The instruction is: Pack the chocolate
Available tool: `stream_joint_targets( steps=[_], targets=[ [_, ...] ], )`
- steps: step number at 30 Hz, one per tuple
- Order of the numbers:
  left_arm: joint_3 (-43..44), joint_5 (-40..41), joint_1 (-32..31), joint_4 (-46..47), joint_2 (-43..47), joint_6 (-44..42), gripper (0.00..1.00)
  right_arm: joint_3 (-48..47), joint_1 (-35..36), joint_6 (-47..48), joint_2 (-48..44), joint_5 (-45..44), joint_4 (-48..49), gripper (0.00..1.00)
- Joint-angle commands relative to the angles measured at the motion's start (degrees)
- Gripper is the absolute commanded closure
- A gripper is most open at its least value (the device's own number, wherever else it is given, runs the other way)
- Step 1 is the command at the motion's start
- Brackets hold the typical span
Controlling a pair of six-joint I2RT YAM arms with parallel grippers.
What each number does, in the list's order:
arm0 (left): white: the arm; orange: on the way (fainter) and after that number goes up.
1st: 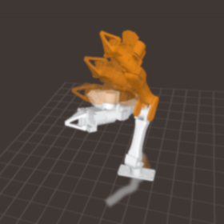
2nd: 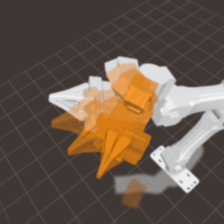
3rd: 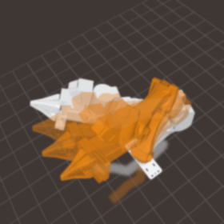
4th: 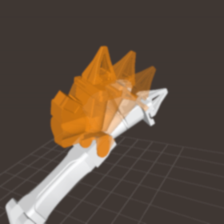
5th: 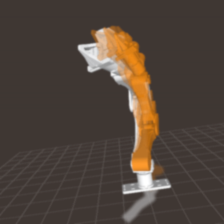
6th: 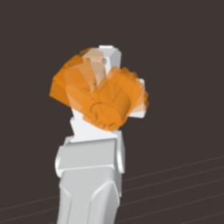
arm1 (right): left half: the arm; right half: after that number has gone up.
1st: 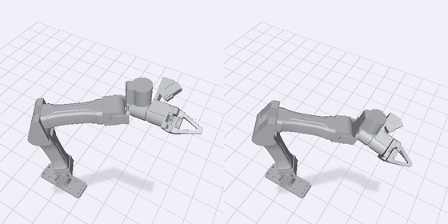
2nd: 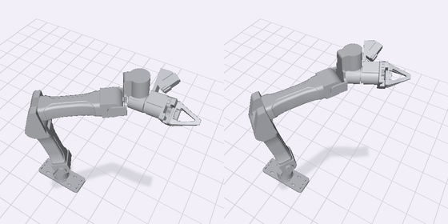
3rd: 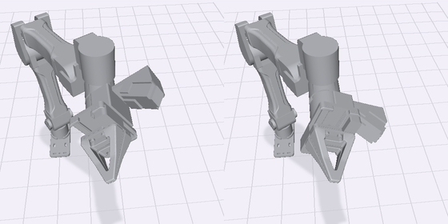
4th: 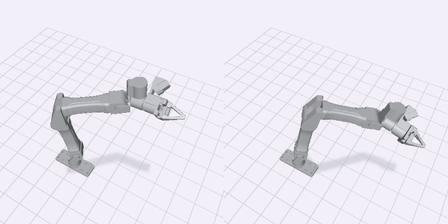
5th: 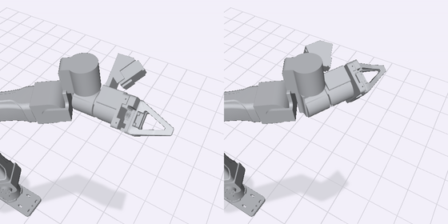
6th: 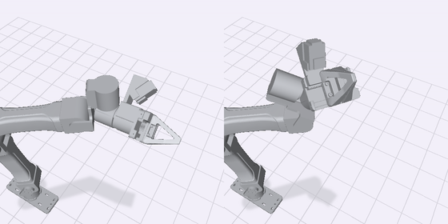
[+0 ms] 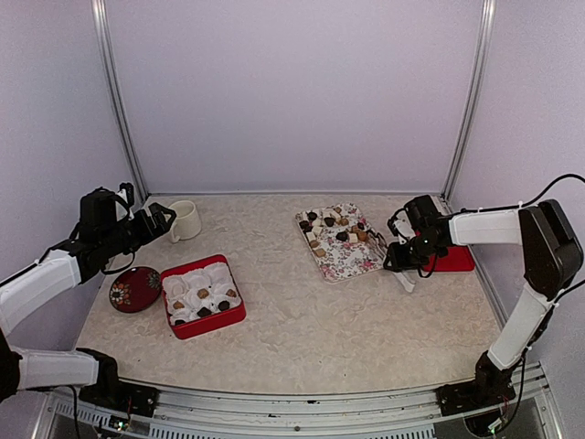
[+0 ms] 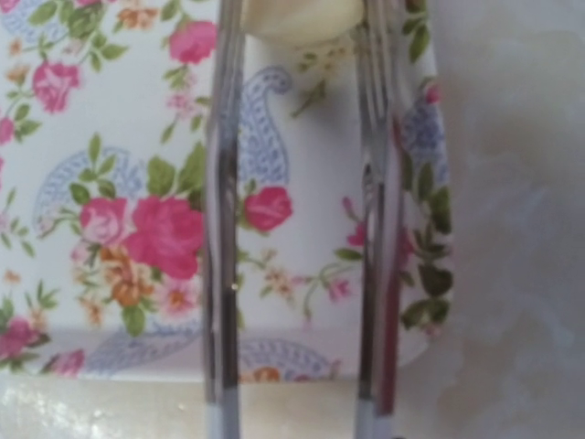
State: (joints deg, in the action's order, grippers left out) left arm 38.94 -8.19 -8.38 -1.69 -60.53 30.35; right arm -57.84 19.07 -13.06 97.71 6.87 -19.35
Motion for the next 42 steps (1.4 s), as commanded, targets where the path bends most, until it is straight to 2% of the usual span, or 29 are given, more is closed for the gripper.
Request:
stream_joint_targets(
  steps=[1, 14, 25, 35, 42],
  targets=[
    [1.8, 0.6, 0.4, 1.3, -0.4, -1.0, 0.01, -1.8, -0.8, 1.0, 0.8, 1.2, 0.9, 0.66],
    [1.7, -0.1, 0.5, 1.7, -0.2, -0.6, 0.01, -1.5, -0.8, 1.7, -5.3, 1.9, -2.1, 0.75],
    [1.2, -0.3, 0.5, 1.5, 0.9, -0.4, 0.01, -1.6, 0.2, 4.9, -9.4, 6.1, -3.4, 0.77],
    [1.0, -0.6, 0.5, 1.9, 0.7, 0.2, 0.01, -13.6, 10.9, 9.5, -3.8, 10.0, -6.5, 0.78],
    [1.0, -0.3, 0.5, 1.8, 0.4, 0.3, 0.01, -26.8, 19.5, 11.6, 5.8, 12.8, -7.8, 0.78]
  ],
)
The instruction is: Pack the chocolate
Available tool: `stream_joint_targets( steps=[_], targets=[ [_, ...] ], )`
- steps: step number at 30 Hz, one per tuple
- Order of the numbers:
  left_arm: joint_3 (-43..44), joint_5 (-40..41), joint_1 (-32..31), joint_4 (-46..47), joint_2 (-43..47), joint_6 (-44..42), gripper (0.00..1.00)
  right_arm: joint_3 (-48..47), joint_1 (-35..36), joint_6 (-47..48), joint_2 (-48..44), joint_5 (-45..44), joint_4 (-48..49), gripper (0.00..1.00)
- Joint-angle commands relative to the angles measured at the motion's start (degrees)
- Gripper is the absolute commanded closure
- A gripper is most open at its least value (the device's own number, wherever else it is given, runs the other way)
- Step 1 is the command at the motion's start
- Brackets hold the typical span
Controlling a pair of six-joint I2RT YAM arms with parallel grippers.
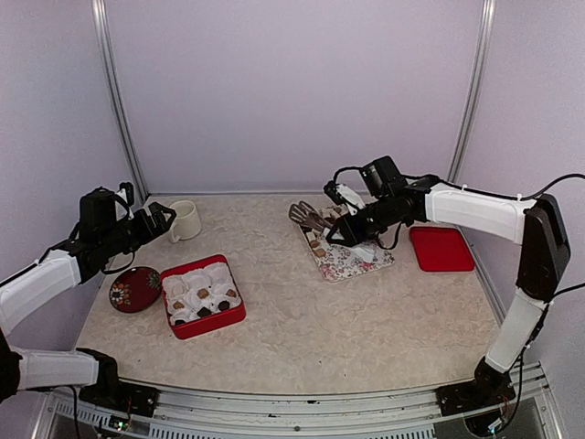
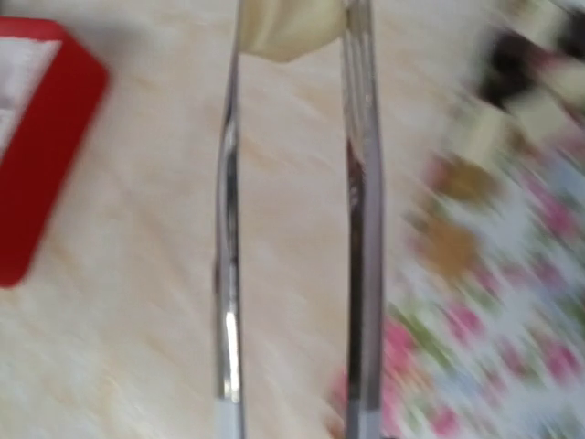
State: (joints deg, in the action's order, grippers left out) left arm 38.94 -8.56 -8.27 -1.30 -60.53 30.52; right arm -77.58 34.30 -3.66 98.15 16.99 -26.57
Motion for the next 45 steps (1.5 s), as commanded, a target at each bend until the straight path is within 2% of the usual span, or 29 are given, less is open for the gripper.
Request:
stream_joint_targets(
  steps=[1, 13, 22, 33, 45],
  targets=[
    [1.0, 0.1, 0.4, 1.4, 0.2, 0.2, 0.01, -9.3, 5.7, 2.4, 7.0, 2.9, -1.0, 0.78],
    [1.0, 0.0, 0.4, 1.5, 0.0, 0.5, 0.01, -34.4, 19.3, 4.6, 27.2, 3.3, -7.7, 0.78],
    [0.1, -0.6, 0.4, 2.2, 0.4, 0.7, 0.01, -48.4, 22.4, 2.2, 38.4, 3.1, -11.3, 0.78],
    [-0.6, -0.2, 0.4, 1.9, 1.2, 0.3, 0.01, -55.5, 23.2, 1.7, 44.5, 5.1, -13.0, 0.78],
    [-0.5, 0.0, 0.5, 1.9, 0.9, 0.1, 0.01, -56.0, 23.4, 1.3, 46.3, 5.6, -12.7, 0.73]
  ],
)
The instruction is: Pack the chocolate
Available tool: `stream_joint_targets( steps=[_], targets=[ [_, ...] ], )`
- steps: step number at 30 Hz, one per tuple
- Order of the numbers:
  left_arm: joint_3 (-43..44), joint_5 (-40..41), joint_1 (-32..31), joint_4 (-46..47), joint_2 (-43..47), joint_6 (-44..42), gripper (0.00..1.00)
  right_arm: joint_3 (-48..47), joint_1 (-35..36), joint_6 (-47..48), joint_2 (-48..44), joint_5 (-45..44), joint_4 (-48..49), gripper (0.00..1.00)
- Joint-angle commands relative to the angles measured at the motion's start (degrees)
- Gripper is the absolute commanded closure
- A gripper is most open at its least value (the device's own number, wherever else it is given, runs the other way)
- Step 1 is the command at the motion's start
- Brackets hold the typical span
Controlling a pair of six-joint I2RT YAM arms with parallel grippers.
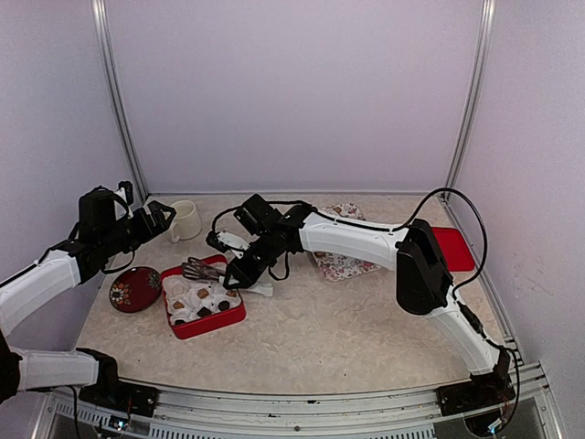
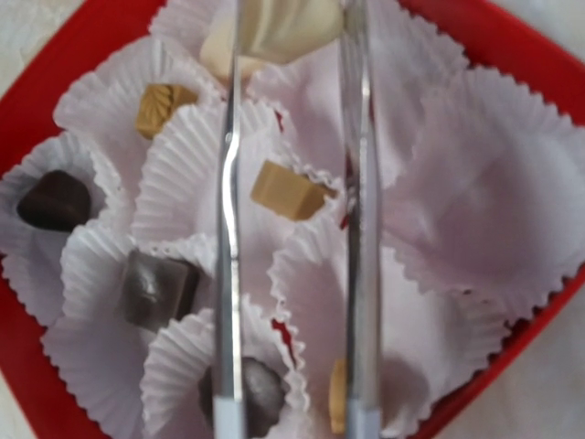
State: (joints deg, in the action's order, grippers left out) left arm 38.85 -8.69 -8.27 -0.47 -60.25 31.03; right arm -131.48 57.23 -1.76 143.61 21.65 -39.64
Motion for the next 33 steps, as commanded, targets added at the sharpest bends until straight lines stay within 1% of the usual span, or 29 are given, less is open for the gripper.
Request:
stream_joint_targets(
  steps=[1, 11, 21, 28, 33],
  targets=[
    [-0.4, 0.2, 0.5, 1.1, 0.6, -0.4, 0.01, -2.2, 0.4, -0.7, 0.9, 1.0, 0.5, 0.72],
    [-0.4, 0.1, 0.5, 1.2, 0.3, -0.4, 0.01, -2.9, 0.4, -0.6, 0.3, 0.2, 0.5, 0.63],
    [-0.4, -0.1, 0.5, 1.2, 0.5, -0.3, 0.01, -3.3, 0.3, -0.5, -1.5, -0.4, 1.0, 0.62],
    [-0.3, -0.1, 0.5, 1.1, 0.6, -0.1, 0.01, -3.4, 0.2, -0.3, -1.9, -0.4, 1.1, 0.59],
    [-0.1, -0.3, 0.5, 1.2, 0.4, 0.0, 0.01, -3.2, -0.2, -0.1, -3.1, -1.1, 1.1, 0.61]
  ],
)
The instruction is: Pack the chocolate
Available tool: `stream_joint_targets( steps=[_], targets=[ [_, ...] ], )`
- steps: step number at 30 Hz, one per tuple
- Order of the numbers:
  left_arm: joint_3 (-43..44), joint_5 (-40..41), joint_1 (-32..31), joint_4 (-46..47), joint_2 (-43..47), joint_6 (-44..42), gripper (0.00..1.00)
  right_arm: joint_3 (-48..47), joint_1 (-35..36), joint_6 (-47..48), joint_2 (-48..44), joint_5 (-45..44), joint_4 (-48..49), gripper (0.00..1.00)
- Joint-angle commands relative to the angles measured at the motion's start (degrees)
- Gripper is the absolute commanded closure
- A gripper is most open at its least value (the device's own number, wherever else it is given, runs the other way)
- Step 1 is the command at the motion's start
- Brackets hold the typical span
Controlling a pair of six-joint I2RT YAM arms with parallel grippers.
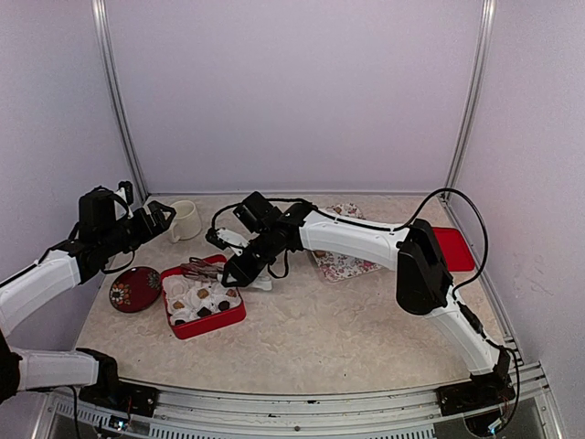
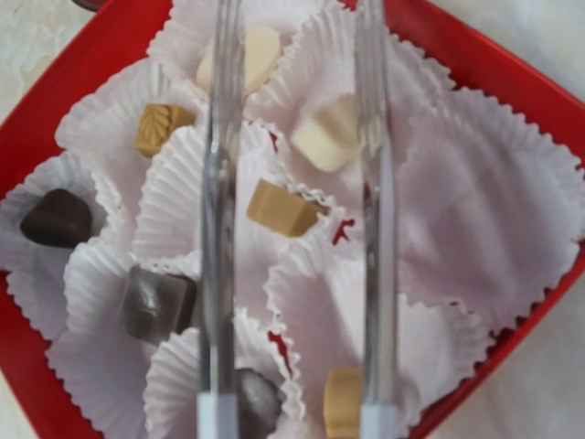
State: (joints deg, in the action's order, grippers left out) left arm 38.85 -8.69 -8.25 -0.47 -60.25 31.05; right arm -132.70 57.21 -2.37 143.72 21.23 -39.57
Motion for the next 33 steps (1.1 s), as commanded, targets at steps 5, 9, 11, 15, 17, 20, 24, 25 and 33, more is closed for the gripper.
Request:
stream_joint_targets(
  steps=[5, 9, 11, 15, 17, 20, 24, 25, 33],
  targets=[
    [0.3, -0.6, 0.4, 1.2, 0.3, 0.1, 0.01, 4.2, -2.2, -0.7, -9.6, -0.4, 6.1, 0.63],
    [0.5, -0.5, 0.4, 1.0, 0.4, 0.2, 0.01, 7.8, -4.4, -1.4, -14.7, 0.5, 8.6, 0.63],
    [0.6, -0.5, 0.4, 1.0, 0.4, 0.3, 0.01, 9.4, -5.4, -1.4, -16.7, 0.6, 9.2, 0.63],
    [0.7, -0.7, 0.3, 1.0, 0.3, 0.4, 0.01, 14.3, -7.9, -1.3, -20.6, -0.2, 10.3, 0.63],
    [0.7, -0.6, 0.3, 1.0, 0.2, 0.4, 0.01, 17.5, -9.6, -1.1, -22.7, -1.1, 10.4, 0.64],
    [0.9, -0.6, 0.2, 1.0, -0.1, 0.4, 0.01, 22.6, -12.0, -1.0, -26.1, -1.8, 11.2, 0.64],
    [0.9, -0.6, 0.0, 1.1, -0.3, 0.5, 0.01, 30.5, -15.8, -1.1, -30.8, -3.2, 12.7, 0.64],
    [0.9, -0.6, 0.0, 1.2, -0.3, 0.4, 0.01, 32.4, -16.9, -1.2, -31.8, -3.5, 13.0, 0.64],
    [0.8, -0.4, -0.3, 1.2, -0.6, 0.3, 0.01, 45.4, -25.4, -1.0, -37.4, -6.2, 14.2, 0.64]
  ],
)
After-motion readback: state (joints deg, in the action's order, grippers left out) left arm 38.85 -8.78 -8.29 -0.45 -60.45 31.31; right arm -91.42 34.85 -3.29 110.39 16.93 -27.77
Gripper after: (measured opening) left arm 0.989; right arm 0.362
